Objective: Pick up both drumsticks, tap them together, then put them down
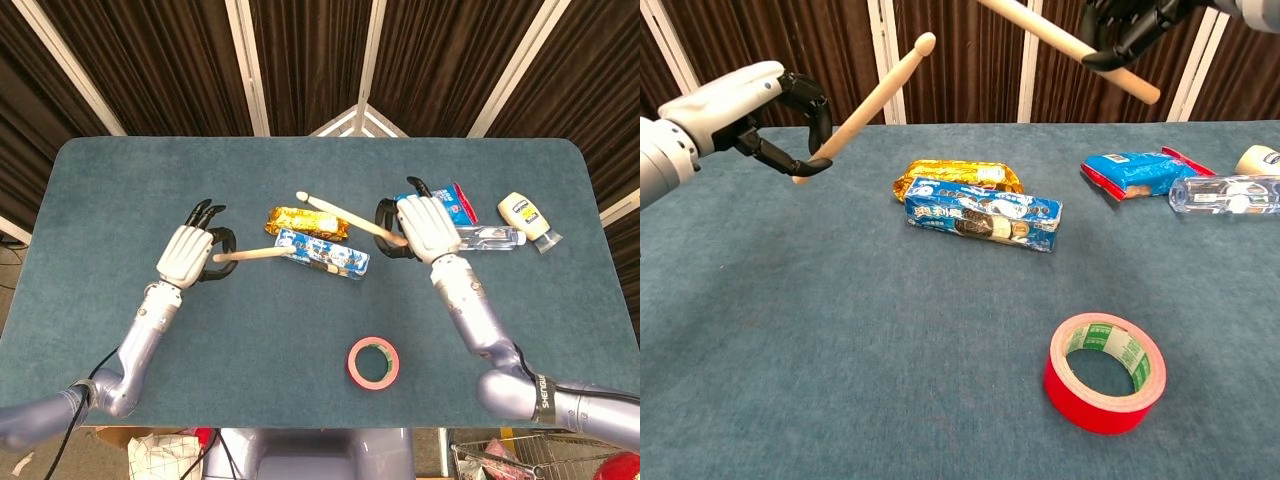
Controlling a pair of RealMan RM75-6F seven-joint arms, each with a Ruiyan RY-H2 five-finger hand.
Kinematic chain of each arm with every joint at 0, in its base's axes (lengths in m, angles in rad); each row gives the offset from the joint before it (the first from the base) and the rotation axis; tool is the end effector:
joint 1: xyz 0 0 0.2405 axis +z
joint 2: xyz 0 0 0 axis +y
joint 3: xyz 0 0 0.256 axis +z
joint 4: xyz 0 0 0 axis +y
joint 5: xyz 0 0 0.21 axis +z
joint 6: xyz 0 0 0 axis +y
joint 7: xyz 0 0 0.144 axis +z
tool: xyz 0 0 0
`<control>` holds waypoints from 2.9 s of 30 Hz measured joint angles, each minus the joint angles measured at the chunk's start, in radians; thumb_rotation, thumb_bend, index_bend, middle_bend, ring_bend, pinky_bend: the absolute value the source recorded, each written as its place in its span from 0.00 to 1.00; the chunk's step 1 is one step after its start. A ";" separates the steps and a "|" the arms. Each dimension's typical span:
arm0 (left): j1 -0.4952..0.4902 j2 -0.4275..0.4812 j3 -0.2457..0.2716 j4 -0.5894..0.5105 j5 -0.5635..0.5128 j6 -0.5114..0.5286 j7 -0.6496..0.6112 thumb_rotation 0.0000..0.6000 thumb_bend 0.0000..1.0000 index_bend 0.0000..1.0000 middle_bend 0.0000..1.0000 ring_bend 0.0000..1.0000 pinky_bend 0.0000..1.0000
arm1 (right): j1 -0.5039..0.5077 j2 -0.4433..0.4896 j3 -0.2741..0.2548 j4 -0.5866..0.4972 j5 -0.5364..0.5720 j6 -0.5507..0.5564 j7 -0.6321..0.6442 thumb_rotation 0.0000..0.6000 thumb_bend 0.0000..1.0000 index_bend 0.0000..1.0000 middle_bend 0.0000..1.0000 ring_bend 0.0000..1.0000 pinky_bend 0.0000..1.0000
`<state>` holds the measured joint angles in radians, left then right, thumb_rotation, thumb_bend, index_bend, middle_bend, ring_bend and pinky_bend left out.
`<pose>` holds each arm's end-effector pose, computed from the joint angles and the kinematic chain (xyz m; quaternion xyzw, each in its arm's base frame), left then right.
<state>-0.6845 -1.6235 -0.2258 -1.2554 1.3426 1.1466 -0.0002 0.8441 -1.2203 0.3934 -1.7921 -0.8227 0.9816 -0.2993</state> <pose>-0.1622 0.3645 0.0095 -0.6591 -0.3662 -0.5003 0.4255 -0.0786 -0.3839 0.1045 0.6533 -0.4228 0.4676 0.4194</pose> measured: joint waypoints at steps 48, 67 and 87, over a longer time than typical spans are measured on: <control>-0.113 -0.093 -0.146 -0.136 -0.098 0.030 0.173 1.00 0.47 0.66 0.60 0.13 0.04 | 0.030 0.076 -0.022 -0.068 0.039 0.018 0.030 1.00 0.41 0.85 0.68 0.57 0.07; -0.146 -0.134 -0.153 -0.126 -0.135 0.033 0.191 1.00 0.47 0.66 0.60 0.13 0.04 | 0.045 0.095 -0.021 -0.105 0.044 0.020 0.037 1.00 0.41 0.85 0.68 0.57 0.07; -0.160 -0.155 -0.165 -0.101 -0.149 0.054 0.204 1.00 0.47 0.66 0.60 0.13 0.04 | 0.049 0.112 -0.025 -0.146 0.039 0.024 0.050 1.00 0.41 0.85 0.68 0.57 0.07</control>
<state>-0.8445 -1.7785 -0.3906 -1.3568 1.1936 1.2002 0.2035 0.8927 -1.1086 0.3689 -1.9382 -0.7840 1.0055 -0.2489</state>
